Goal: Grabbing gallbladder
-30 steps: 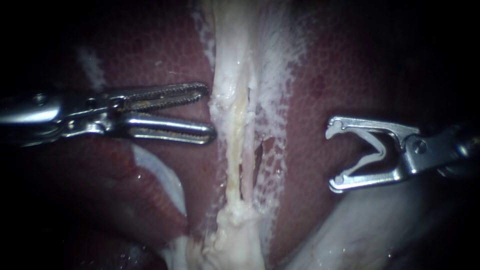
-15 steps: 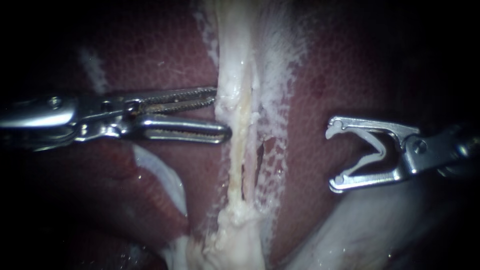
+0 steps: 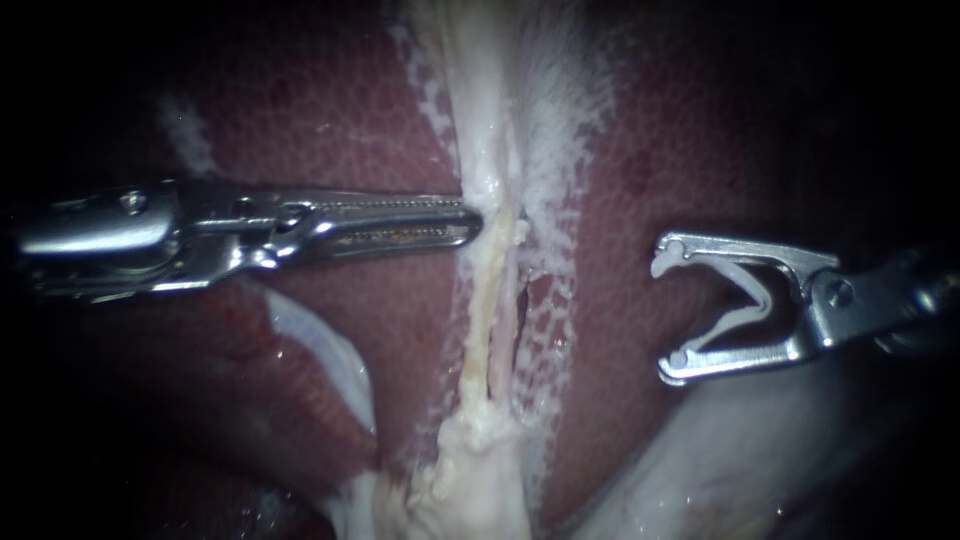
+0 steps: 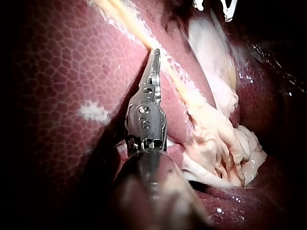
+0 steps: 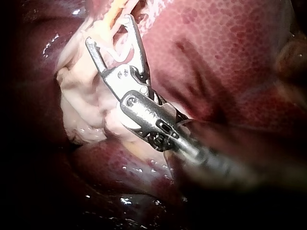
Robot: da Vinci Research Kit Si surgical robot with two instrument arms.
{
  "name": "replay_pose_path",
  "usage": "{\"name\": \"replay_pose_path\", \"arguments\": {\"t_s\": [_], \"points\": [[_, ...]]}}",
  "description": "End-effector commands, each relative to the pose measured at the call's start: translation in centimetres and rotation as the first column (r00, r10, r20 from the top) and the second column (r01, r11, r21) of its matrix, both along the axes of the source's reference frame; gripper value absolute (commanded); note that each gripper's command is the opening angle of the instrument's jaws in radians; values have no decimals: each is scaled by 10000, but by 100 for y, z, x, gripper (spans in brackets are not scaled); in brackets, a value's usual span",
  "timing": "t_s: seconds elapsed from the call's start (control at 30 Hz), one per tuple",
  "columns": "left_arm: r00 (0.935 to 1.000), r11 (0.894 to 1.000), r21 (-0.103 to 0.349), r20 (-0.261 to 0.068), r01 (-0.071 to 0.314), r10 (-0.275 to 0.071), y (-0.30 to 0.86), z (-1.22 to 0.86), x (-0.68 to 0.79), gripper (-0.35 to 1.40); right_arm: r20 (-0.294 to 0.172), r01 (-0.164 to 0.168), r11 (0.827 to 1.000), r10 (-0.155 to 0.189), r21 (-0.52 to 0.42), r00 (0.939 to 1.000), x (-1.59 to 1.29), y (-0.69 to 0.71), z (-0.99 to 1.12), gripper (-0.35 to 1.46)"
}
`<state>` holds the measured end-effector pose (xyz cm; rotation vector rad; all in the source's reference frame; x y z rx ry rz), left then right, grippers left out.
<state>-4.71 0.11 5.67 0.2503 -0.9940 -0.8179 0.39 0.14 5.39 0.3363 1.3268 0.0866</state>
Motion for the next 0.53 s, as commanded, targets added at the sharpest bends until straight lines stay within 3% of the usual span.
{"name": "replay_pose_path", "arguments": {"t_s": [0.03,0.53], "points": [[10000,10000,13,-11,-33,33,0,-1,1,-35,1,-2,10000,2,0,10000,0,0,0,60],[10000,10000,68,-21,-21,21,-1,-1,3,-35,2,-2,10000,2,-1,10000,0,0,0,60]]}}
